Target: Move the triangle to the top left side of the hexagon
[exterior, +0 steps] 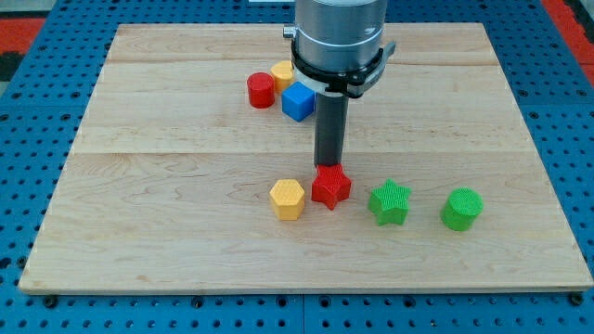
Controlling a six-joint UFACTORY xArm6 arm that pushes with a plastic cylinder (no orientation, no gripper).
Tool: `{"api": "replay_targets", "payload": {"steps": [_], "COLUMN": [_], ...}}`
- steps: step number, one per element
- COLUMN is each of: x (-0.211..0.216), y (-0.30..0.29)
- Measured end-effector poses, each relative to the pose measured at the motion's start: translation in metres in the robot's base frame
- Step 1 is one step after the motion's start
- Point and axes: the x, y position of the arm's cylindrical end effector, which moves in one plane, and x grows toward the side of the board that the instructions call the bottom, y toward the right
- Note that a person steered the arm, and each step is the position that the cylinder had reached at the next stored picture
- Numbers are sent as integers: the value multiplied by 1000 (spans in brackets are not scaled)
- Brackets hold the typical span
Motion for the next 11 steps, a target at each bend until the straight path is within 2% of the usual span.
{"api": "replay_targets", "payload": {"steps": [2, 3, 4, 5, 7, 8, 9, 10, 11], "x": [24, -26, -29, -81, -104, -78, -77, -77, -79], "y": [0, 18, 80, 96, -28, -81, -92, -67, -89]}}
